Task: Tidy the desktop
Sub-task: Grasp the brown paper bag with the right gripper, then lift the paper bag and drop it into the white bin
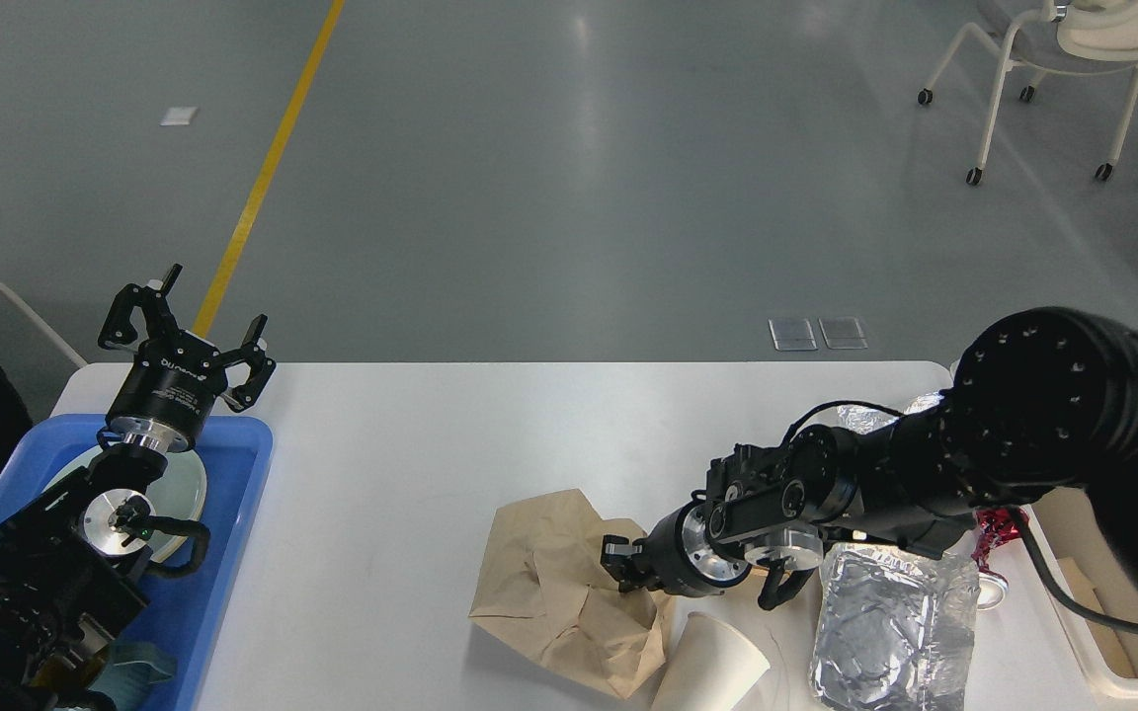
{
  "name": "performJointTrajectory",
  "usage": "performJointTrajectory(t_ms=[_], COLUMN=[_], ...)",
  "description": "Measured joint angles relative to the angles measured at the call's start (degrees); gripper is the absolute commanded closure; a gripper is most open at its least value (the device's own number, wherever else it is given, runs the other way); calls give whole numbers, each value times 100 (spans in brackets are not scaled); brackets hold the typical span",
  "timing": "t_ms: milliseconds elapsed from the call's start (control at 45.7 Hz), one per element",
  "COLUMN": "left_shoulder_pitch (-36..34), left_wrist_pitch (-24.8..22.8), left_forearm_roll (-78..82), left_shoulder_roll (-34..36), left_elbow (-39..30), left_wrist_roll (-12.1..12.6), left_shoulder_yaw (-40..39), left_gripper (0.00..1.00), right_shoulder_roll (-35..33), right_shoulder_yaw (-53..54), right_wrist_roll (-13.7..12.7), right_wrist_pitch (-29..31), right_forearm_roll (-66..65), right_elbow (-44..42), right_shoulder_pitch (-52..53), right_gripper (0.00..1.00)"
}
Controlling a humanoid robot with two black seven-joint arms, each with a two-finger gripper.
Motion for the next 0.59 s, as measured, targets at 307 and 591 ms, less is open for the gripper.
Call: performJointTrajectory(t_ms=[307, 591], left_shoulder_pitch=[4, 5], left_wrist_pitch=[0, 0], left_forearm_roll=[0, -8], left_shoulder_roll=[1, 0], left_elbow=[0, 0], left_wrist_roll=[0, 0], left_shoulder_yaw=[0, 3], left_gripper=[0, 0], right_shoulder_roll=[-1145, -2127], right_shoulder_yaw=[14, -219], right_wrist_roll=[-30, -6], right_wrist_pitch=[1790, 3778], right_forearm_roll=[-54, -416], right_elbow=[690, 820], right_shoulder_pitch=[2554, 5128], right_gripper=[100, 100])
